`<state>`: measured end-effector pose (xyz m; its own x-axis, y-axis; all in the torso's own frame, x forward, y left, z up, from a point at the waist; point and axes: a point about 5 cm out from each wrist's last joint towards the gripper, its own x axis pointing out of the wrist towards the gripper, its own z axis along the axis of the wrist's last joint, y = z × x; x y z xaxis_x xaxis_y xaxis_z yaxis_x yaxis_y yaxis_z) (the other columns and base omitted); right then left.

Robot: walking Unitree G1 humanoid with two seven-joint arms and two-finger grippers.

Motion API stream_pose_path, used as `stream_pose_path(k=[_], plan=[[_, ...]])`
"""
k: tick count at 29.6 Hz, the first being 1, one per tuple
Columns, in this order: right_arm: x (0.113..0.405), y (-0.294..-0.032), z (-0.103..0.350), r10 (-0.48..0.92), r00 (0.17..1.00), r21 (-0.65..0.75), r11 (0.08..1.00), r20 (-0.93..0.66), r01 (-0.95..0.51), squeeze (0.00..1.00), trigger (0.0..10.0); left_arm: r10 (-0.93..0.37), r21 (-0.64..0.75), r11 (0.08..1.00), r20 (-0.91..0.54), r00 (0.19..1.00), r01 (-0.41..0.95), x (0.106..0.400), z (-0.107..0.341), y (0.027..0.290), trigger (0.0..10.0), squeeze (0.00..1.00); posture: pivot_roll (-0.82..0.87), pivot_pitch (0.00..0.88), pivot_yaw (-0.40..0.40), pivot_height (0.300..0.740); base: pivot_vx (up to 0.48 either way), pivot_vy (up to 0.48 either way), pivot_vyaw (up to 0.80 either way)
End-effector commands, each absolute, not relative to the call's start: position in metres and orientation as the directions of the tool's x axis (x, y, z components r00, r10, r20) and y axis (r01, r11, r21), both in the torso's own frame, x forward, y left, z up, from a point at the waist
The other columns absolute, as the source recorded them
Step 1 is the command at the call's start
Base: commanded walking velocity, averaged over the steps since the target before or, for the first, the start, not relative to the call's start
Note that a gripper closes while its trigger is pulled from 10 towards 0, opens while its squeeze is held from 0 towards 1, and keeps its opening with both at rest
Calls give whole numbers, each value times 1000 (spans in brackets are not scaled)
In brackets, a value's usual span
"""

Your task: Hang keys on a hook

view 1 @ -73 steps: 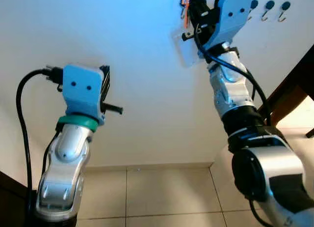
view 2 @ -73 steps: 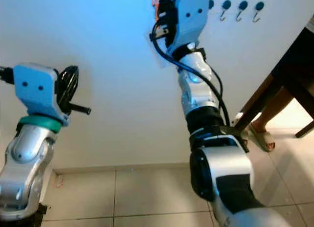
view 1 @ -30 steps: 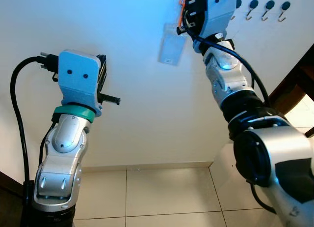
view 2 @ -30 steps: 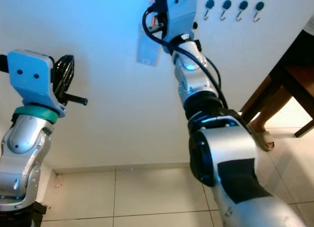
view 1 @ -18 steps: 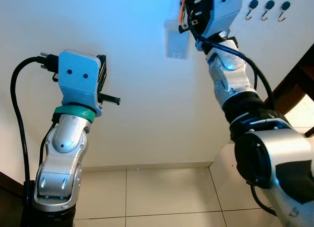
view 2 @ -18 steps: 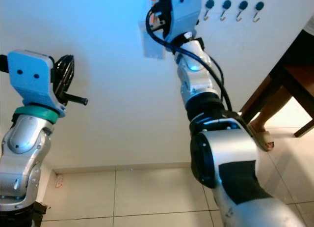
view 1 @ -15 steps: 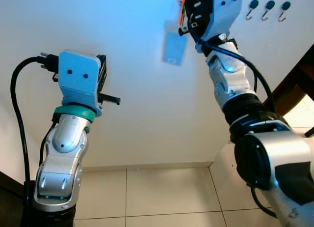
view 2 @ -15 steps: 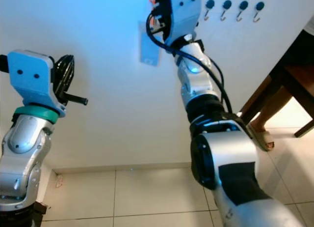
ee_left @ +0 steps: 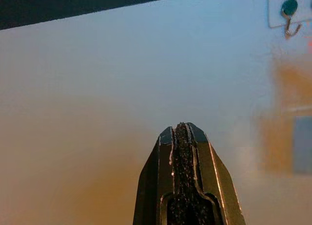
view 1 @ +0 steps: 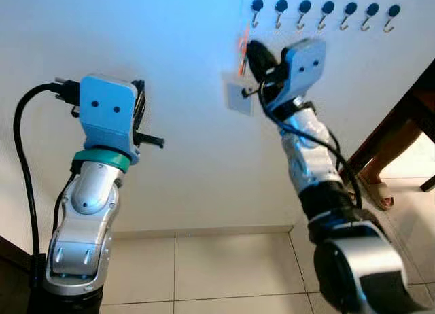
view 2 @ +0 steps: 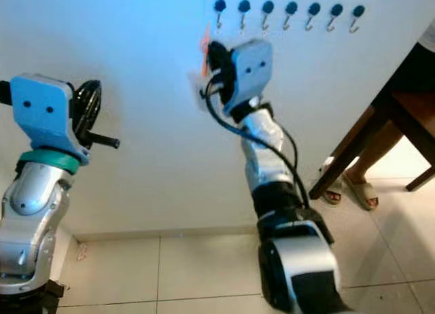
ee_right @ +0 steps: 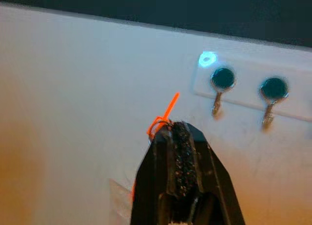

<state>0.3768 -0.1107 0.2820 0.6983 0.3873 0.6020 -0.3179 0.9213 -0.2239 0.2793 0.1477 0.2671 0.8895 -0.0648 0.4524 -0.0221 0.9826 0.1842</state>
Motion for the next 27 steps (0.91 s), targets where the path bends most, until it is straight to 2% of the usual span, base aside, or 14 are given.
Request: stream_pose_path(k=[1, 7, 12, 15, 17, 19, 22, 27], plan=[[373, -113, 289, 369, 685, -216, 929, 628, -302, 0, 10000, -74, 174, 985, 455, 887, -7, 276, 266, 147, 10000, 0, -14, 0, 41, 740, 0, 0, 0], [350, -122, 270, 319, 708, -198, 947, 630, -251, 0, 10000, -59, 214, 976, 381, 923, -26, 253, 236, 150, 10000, 0, -35, 0, 49, 740, 0, 0, 0], [329, -122, 239, 306, 759, -188, 952, 575, -241, 0, 10000, 37, 234, 965, 317, 948, -116, 241, 209, 165, 10000, 0, -62, 0, 68, 740, 0, 0, 0], [325, -122, 233, 294, 770, -179, 956, 567, -233, 0, 10000, 90, 240, 955, 329, 940, -175, 240, 207, 171, 10000, 0, -68, 0, 73, 740, 0, 0, 0], [317, -126, 227, 238, 784, -170, 971, 574, -170, 0, 10000, 184, 239, 927, 385, 904, -290, 240, 211, 180, 10000, 0, -81, 0, 79, 740, 0, 0, 0], [313, -129, 227, 217, 786, -180, 974, 579, -136, 0, 10000, 205, 226, 921, 411, 888, -317, 242, 216, 179, 10000, 0, -84, 0, 79, 740, 0, 0, 0], [306, -133, 229, 188, 786, -196, 977, 590, -87, 0, 10000, 163, 198, 942, 439, 884, -272, 248, 225, 165, 10000, 0, -86, 0, 85, 740, 0, 0, 0], [303, -128, 228, 200, 785, -209, 974, 586, -91, 0, 10000, 114, 195, 956, 445, 888, -220, 256, 231, 155, 10000, 0, -83, 0, 88, 740, 0, 0, 0]])
